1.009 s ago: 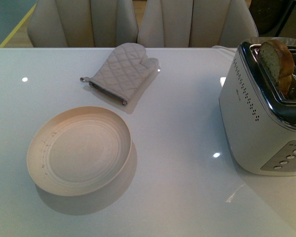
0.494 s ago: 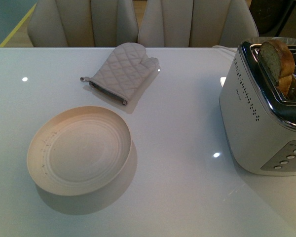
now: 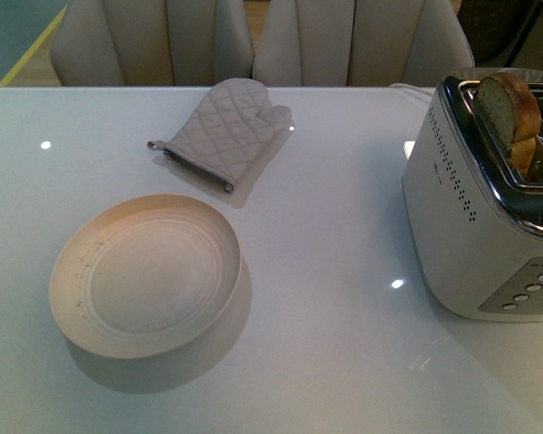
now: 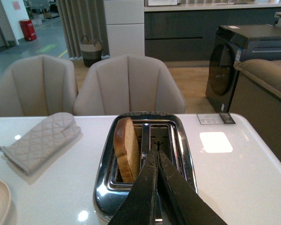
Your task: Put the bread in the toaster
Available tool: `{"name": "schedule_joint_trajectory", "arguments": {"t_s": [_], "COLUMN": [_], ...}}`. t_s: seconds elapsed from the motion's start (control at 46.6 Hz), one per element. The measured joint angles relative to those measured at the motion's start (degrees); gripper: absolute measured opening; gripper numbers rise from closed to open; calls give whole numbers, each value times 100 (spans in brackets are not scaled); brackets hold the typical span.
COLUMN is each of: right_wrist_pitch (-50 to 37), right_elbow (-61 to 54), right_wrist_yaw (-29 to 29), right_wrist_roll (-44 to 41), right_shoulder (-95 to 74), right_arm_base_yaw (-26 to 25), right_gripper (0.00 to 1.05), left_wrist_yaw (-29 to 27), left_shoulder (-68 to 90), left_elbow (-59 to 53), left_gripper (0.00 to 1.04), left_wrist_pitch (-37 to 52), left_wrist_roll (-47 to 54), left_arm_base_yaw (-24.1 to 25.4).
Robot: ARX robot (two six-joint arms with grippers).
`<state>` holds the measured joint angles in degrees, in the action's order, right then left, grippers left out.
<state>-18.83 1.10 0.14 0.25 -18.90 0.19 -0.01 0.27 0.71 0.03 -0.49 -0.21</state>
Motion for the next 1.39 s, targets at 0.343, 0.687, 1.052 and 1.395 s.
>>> {"name": "schedule_joint_trajectory", "arguments": {"t_s": [0.343,0.687,1.052,1.395], "right_wrist_pitch": [695,1849,1875,1875], "right_elbow": [0,2,2,2], "right_wrist_yaw": [-2,-7,-2,-2], "right_wrist_roll": [0,0,-9,-7], "right_shoulder": [708,1821,1853,1853], "right_arm_base_yaw": [0,0,0,0], "right_gripper": [2,2,36,97], "left_wrist_yaw": [0,0,0,0], "left_shoulder": [0,0,0,0], "left_elbow": [0,0,0,0], "left_gripper": [98,98,98,98], "left_wrist_pitch": [-2,-2,-2,-2], "left_wrist_roll": [0,0,0,0], "left_arm_base_yaw": [0,0,0,0]}}
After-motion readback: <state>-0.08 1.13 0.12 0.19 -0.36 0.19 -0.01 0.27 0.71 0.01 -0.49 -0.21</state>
